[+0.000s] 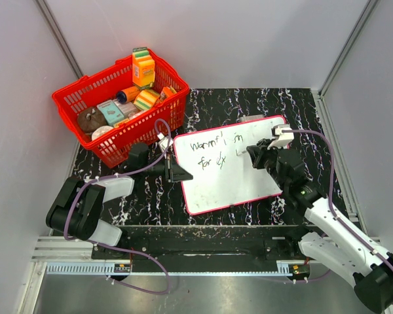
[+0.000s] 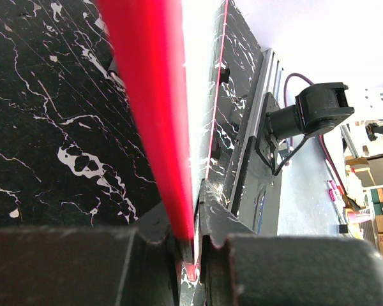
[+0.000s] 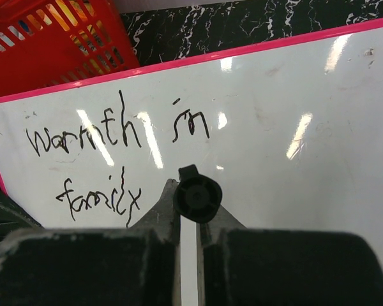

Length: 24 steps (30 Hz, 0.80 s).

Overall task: Write a sentence on the whiteboard
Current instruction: Write with the whiteboard marker on the whiteboard.

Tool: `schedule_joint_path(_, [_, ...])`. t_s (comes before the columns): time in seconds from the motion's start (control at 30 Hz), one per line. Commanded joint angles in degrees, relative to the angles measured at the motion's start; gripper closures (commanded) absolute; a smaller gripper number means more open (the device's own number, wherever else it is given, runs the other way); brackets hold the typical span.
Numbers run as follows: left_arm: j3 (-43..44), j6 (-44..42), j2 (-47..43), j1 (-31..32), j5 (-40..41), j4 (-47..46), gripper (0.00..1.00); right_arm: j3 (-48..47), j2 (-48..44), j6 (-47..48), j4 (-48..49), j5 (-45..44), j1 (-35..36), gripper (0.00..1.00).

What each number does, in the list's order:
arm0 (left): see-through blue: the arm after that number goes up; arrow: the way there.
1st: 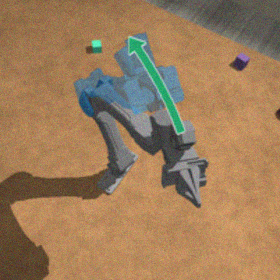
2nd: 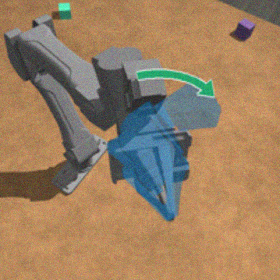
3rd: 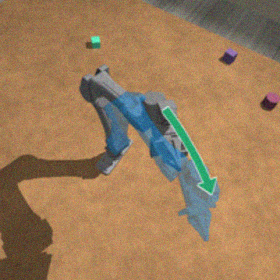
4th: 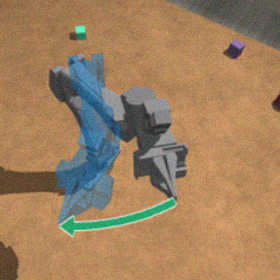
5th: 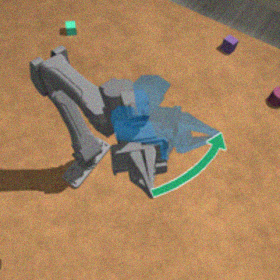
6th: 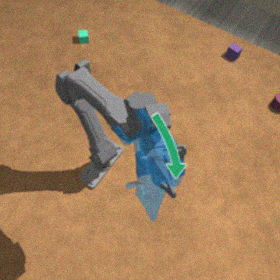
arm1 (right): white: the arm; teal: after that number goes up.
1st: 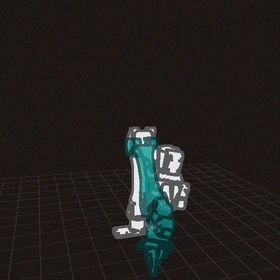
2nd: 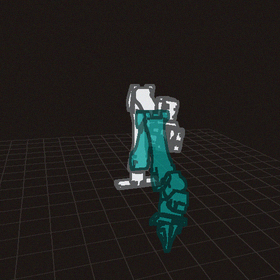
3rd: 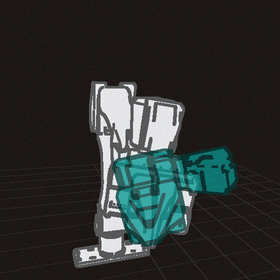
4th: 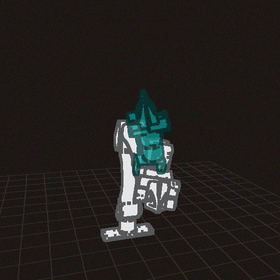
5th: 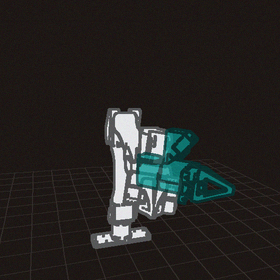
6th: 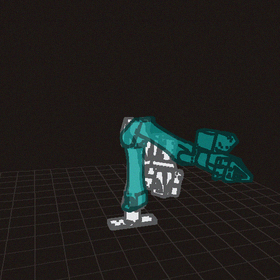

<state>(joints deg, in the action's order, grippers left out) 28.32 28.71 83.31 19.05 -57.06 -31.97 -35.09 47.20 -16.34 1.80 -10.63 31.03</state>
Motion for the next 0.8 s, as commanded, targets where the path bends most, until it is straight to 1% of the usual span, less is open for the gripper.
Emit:
schedule_joint_path(0.0, [-1.33, -9.11, 0.63, -0.33, 5.46, 0.85, 1.00, 0.37, -1.14, -0.71, -1.19, 1.23, 0.35, 1.00])
schedule_joint_path(0.23, [-1.33, -9.11, 0.63, -0.33, 5.38, 0.94, 1.00, 1.25, -2.20, -1.50, -1.45, 1.85, 0.44, 1.00])
schedule_joint_path(0.27, [-1.33, -9.20, 0.63, -0.33, 5.38, 0.85, 1.00, 1.34, -2.46, -1.50, -3.37, 1.76, 0.44, 1.00])
schedule_joint_path(0.4, [-1.25, -9.11, 0.63, -0.33, 5.47, 0.85, 1.00, 1.69, -3.43, -1.50, -3.82, 0.79, 0.44, 1.00])
schedule_joint_path(0.6, [-1.33, -9.11, 0.63, -0.33, 5.55, 0.85, 1.00, 1.08, -4.13, -1.50, -3.39, -0.70, 0.44, 1.00])
schedule_joint_path(0.77, [-1.25, -9.11, 0.63, -0.33, 5.55, 0.94, 1.00, -0.06, -4.57, -2.21, -2.42, -0.27, 0.35, 1.00])
